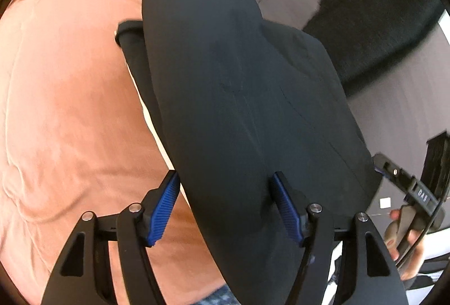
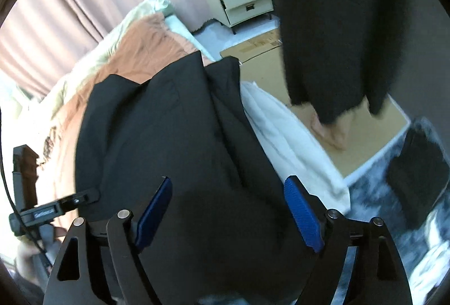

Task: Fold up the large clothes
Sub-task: 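Lift the folded jacket with both grippers and carry it toward the clothes stack, then lower the jacket onto the folded clothes stack and open both grippers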

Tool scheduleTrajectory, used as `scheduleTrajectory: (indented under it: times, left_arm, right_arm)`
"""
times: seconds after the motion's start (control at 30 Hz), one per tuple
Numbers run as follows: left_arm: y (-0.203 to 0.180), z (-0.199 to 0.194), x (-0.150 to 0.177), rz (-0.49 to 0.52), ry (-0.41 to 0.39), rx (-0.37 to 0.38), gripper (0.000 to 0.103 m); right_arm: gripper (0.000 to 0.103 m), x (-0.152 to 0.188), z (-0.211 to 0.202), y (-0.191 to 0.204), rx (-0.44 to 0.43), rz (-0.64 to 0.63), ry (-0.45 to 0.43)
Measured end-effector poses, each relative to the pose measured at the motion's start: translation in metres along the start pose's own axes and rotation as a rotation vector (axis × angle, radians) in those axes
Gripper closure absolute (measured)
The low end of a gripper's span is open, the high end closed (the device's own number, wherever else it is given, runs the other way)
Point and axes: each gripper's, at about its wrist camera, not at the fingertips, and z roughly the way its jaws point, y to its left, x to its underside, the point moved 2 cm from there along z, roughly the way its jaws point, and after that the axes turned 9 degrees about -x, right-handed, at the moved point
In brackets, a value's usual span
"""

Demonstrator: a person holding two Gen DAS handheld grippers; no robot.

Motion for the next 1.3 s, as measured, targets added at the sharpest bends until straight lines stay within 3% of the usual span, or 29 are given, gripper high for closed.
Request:
scheduleTrajectory:
  times: [0.33,0.47,0.63,0.67,0.7,0.73,0.8,0.9,1.13,1.3]
  left_arm:
    - [0.008,-0.008,0.047,-0.019,0.051,0.090,0.036]
    - [0.004,-0.011,0.071,-0.024,0.058,0.119,0.036]
    - [-0.009,-0.005,0.076,-0.022,0.049,0.129,0.036]
    - [-0.021,-0.006,0.073,-0.020,0.050,0.130,0.036]
    - [-0.020,-0.008,0.060,-0.016,0.048,0.129,0.036]
    - [-0.024,-0.012,0.058,-0.009,0.045,0.130,0.036]
    - [-0.041,-0.011,0.057,0.011,0.035,0.130,0.036]
    - [-0.055,-0.016,0.054,0.037,0.029,0.124,0.036]
    - [-0.082,-0.009,0.057,0.118,0.023,0.101,0.036]
    - [-0.075,-0.013,0.060,0.152,0.018,0.072,0.036]
  right_arm:
    - [0.016,0.077,-0.030,-0.039,-0.159,0.233,-0.123]
    - [0.015,0.101,-0.014,-0.045,-0.247,0.311,-0.122]
    - [0.016,0.116,0.018,-0.049,-0.341,0.395,-0.120]
    - [0.021,0.117,0.025,-0.049,-0.338,0.405,-0.115]
    - [0.037,0.117,0.027,-0.050,-0.343,0.411,-0.116]
    - [0.041,0.115,0.027,-0.050,-0.338,0.409,-0.123]
    - [0.061,0.108,0.016,-0.045,-0.304,0.375,-0.154]
    - [0.069,0.097,0.001,-0.038,-0.262,0.321,-0.170]
    - [0.069,0.084,0.005,-0.056,-0.142,0.341,-0.167]
    - [0.047,0.088,0.003,-0.054,-0.084,0.333,-0.160]
